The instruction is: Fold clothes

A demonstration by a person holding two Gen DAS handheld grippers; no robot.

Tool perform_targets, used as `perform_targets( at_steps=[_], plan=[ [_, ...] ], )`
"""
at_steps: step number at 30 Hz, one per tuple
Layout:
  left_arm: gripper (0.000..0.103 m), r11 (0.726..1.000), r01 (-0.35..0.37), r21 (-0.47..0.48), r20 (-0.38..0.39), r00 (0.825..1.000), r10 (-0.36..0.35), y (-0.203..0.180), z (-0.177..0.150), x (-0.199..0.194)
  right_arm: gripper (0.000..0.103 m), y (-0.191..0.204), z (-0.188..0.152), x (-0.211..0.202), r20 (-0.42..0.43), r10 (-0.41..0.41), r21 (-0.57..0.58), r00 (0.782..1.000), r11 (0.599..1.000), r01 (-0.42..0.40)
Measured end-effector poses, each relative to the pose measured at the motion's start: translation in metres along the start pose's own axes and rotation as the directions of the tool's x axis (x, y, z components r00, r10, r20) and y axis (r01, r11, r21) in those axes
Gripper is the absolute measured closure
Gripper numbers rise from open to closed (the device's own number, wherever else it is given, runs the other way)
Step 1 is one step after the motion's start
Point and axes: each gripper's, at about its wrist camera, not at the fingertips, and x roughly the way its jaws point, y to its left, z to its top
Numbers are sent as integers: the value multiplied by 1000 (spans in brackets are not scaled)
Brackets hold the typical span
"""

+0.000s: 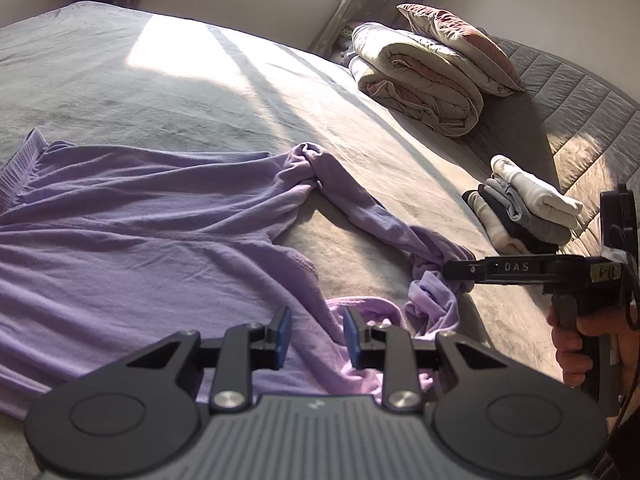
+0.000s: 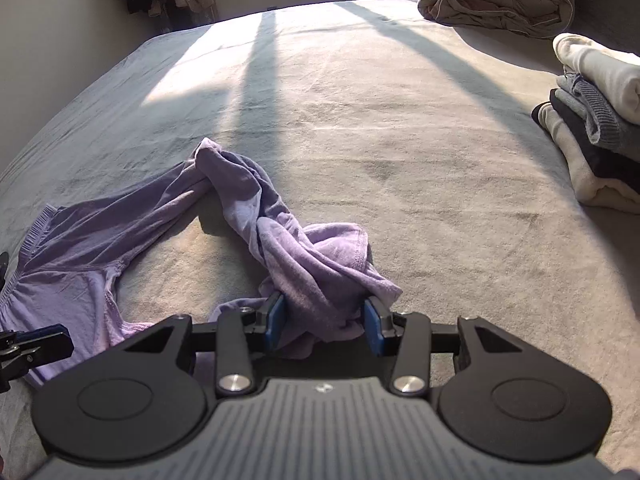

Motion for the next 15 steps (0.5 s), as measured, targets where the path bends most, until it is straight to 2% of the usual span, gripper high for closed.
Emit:
perform_targets(
  at_steps=[6,7,8,9,15],
  plan=[
    [74,999,16,33,-69,998,-14,-6,-5,21,58,9,21,20,19,-19,-104,1000,994,21],
    [74,999,18,31,-77,997,-16,-4,-5,24,66,10,22,24,14,-20,-121,1000,992,21],
    [74,999,21,29,-80,997,-19,-3,-5,25,84,11,24,28,11,-27,-142,1000,989,28],
    [74,999,26,25,-83,996,-24,-2,-5,25,89,12,26,31,12,-40,-156,999,987,42],
    [74,999,46,7,-94,995,-45,2,-4,26,92,4,54,36,55,-85,-148,995,985,93]
  ],
)
